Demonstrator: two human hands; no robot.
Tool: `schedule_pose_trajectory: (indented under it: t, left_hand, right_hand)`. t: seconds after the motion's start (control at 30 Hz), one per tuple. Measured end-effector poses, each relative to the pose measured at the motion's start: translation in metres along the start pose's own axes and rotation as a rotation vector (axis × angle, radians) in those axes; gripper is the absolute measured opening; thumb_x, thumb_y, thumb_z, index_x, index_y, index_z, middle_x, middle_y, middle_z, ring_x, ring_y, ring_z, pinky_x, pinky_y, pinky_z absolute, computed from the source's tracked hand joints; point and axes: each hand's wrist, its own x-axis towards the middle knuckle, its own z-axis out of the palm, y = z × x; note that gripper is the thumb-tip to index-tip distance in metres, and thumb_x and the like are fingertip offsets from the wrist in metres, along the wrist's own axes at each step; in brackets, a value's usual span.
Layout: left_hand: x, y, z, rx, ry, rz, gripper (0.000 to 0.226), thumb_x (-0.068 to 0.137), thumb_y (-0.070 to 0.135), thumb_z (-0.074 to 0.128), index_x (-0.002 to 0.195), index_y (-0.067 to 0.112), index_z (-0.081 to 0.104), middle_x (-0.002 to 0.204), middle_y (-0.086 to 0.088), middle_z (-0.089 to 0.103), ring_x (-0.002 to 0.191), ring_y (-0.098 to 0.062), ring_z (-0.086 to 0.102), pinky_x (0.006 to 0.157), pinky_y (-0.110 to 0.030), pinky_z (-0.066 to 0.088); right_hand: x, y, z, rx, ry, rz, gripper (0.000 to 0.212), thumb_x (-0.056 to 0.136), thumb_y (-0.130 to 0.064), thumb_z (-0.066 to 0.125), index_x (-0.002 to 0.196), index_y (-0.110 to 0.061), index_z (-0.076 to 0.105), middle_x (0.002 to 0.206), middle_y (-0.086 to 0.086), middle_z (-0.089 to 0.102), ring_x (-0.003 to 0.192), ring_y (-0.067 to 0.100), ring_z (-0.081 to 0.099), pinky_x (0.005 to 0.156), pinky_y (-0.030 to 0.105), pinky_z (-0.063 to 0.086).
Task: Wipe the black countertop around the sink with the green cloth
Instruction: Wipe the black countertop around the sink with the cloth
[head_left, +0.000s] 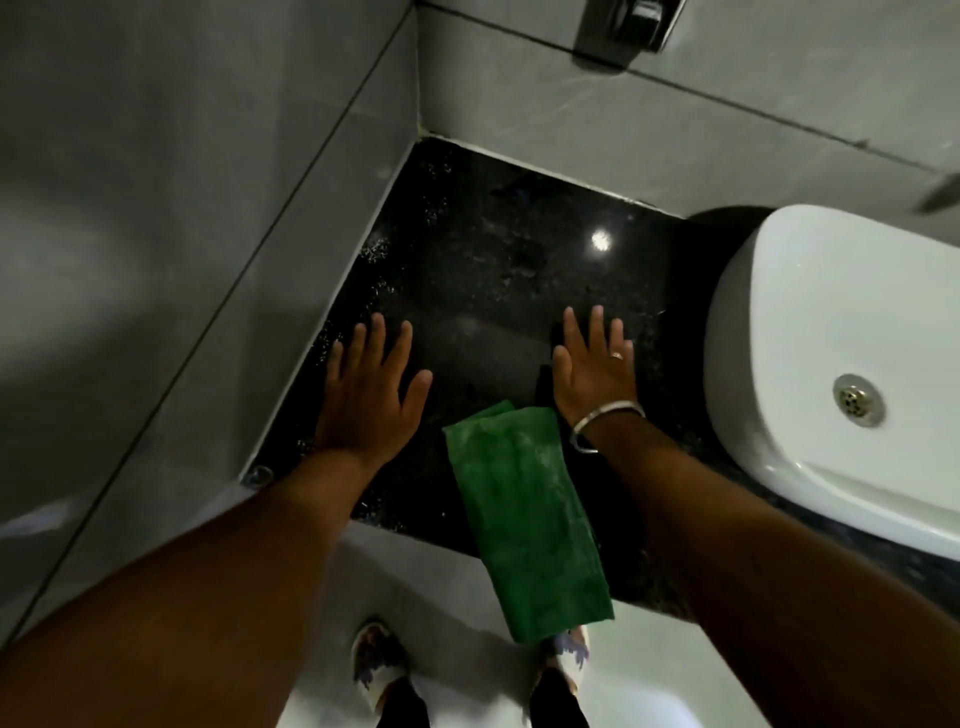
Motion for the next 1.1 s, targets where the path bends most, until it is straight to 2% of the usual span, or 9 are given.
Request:
schedule_pose_trajectory:
  t: [0.17, 0.23, 0.3, 0.43, 0.53, 0.67, 0.8, 0.93, 1.1]
  left_hand:
    - [-0.003, 0.01, -0.004, -0.059, -0.053, -0.044, 0.073, 0.093, 0.057, 0.026, 0.156, 0.02, 0.015, 0.165, -0.012, 0.01, 0.152, -0.031, 0.005, 0.123, -0.052, 0.004]
    - [-0.018, 0.037, -0.006, -0.133, -0.006, -0.084, 0.072, 0.097, 0.047, 0.038, 0.155, 0.012, 0.013, 0.165, -0.014, 0.007, 0.152, -0.032, 0.003, 0.123, -0.053, 0.01]
    - [-0.055, 0.085, 0.003, -0.154, 0.077, -0.023, 0.069, 0.098, 0.038, 0.039, 0.155, 0.01, 0.013, 0.164, -0.014, 0.01, 0.152, -0.031, 0.006, 0.123, -0.05, 0.015]
    - [-0.123, 0.165, 0.041, -0.082, -0.057, -0.018, 0.077, 0.096, 0.058, 0.028, 0.155, 0.011, 0.014, 0.164, -0.012, 0.014, 0.152, -0.029, 0.012, 0.122, -0.051, 0.017]
    - [-0.12, 0.137, 0.044, 0.051, -0.078, 0.025, 0.087, 0.092, 0.066, 0.03, 0.153, 0.004, 0.022, 0.162, -0.016, 0.019, 0.151, -0.031, 0.015, 0.121, -0.051, 0.018]
    - [-0.099, 0.034, 0.012, 0.162, -0.036, 0.014, 0.087, 0.091, 0.067, 0.028, 0.154, 0.007, 0.021, 0.162, -0.016, 0.018, 0.151, -0.033, 0.014, 0.12, -0.054, 0.019]
    - [-0.084, -0.051, -0.027, 0.275, -0.122, 0.049, 0.09, 0.089, 0.073, 0.017, 0.156, 0.014, 0.015, 0.165, -0.008, 0.013, 0.151, -0.03, 0.017, 0.122, -0.048, 0.014]
    - [-0.095, -0.016, -0.003, 0.189, -0.058, -0.026, 0.089, 0.086, 0.067, 0.033, 0.155, 0.013, 0.017, 0.164, -0.011, 0.013, 0.151, -0.032, 0.012, 0.122, -0.051, 0.011]
    - [-0.116, -0.002, 0.001, 0.104, -0.118, 0.087, 0.084, 0.089, 0.063, 0.035, 0.156, 0.018, 0.015, 0.165, -0.005, 0.011, 0.153, -0.025, 0.007, 0.122, -0.05, 0.011]
  right_hand:
    - [0.019, 0.006, 0.016, -0.054, 0.017, 0.018, 0.061, 0.094, -0.045, 0.028, 0.151, -0.033, 0.009, 0.164, 0.009, 0.006, 0.148, 0.039, 0.004, 0.117, 0.058, 0.002]
    - [0.017, 0.005, 0.017, -0.049, 0.043, 0.014, 0.062, 0.091, -0.048, 0.027, 0.15, -0.034, 0.012, 0.163, 0.008, 0.01, 0.148, 0.039, 0.007, 0.116, 0.059, 0.003]
    - [0.016, 0.005, 0.016, -0.042, 0.056, 0.007, 0.063, 0.091, -0.048, 0.029, 0.15, -0.034, 0.014, 0.163, 0.009, 0.012, 0.148, 0.038, 0.008, 0.115, 0.06, 0.005]
    - [0.017, 0.006, 0.018, -0.032, 0.047, -0.019, 0.062, 0.092, -0.046, 0.029, 0.15, -0.033, 0.012, 0.163, 0.008, 0.008, 0.148, 0.038, 0.005, 0.116, 0.06, 0.003]
    - [0.018, 0.007, 0.019, -0.036, 0.064, -0.021, 0.062, 0.092, -0.046, 0.026, 0.15, -0.032, 0.011, 0.163, 0.009, 0.007, 0.148, 0.038, 0.004, 0.116, 0.06, 0.002]
    - [0.017, 0.005, 0.016, -0.004, 0.029, -0.02, 0.061, 0.093, -0.047, 0.023, 0.15, -0.032, 0.009, 0.164, 0.009, 0.003, 0.149, 0.037, 0.001, 0.117, 0.06, 0.0]
    - [0.016, 0.003, 0.015, 0.014, 0.036, -0.009, 0.063, 0.091, -0.047, 0.026, 0.15, -0.031, 0.012, 0.163, 0.009, 0.005, 0.148, 0.038, 0.002, 0.117, 0.06, 0.001]
    - [0.017, 0.004, 0.015, -0.003, 0.026, -0.007, 0.064, 0.09, -0.049, 0.022, 0.15, -0.031, 0.011, 0.163, 0.009, 0.006, 0.148, 0.038, 0.003, 0.117, 0.06, 0.001]
    - [0.012, -0.001, 0.01, -0.036, 0.037, 0.0, 0.065, 0.091, -0.045, 0.034, 0.151, -0.028, 0.015, 0.162, 0.012, 0.011, 0.147, 0.04, 0.008, 0.116, 0.062, 0.008]
